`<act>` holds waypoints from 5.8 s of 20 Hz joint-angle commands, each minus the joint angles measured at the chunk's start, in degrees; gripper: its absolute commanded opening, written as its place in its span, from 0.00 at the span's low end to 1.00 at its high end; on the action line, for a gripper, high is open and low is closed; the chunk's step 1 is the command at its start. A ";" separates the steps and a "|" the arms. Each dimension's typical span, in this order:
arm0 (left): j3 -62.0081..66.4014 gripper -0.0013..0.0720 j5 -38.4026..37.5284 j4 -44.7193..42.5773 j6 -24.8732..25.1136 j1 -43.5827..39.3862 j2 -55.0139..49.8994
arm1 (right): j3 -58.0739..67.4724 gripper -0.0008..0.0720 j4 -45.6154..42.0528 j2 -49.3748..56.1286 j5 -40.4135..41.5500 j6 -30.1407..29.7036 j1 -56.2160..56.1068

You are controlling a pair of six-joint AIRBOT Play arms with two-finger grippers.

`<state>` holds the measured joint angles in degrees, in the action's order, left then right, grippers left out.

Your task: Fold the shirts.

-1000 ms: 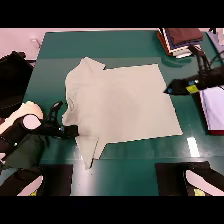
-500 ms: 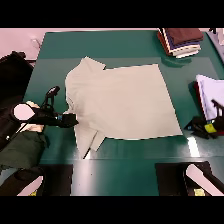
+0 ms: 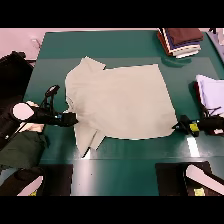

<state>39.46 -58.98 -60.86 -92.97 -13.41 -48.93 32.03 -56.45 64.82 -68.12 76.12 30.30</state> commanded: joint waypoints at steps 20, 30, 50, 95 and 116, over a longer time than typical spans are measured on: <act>81.15 0.05 -4.87 -20.13 0.44 0.00 -0.66 | 84.19 0.03 -12.70 -15.85 -13.46 4.13 -16.55; 56.35 0.05 -12.26 -23.32 -0.04 0.59 -25.53 | 68.30 0.03 -12.74 7.67 -19.32 5.55 -19.28; 50.12 0.05 -14.34 -4.90 15.47 11.63 -46.95 | 50.75 0.03 -11.04 24.41 -10.32 2.69 -19.78; -12.33 0.05 -6.05 1.70 6.03 12.04 -1.49 | 0.35 0.61 -6.38 3.96 -11.85 -0.61 -0.04; 5.92 0.05 -19.41 -10.97 3.74 12.04 7.91 | 11.74 0.03 -22.64 -14.78 -12.98 2.49 -17.16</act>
<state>39.11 -82.72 -69.41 -90.76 -1.41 -36.49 39.94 -78.15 47.90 -83.09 77.82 16.23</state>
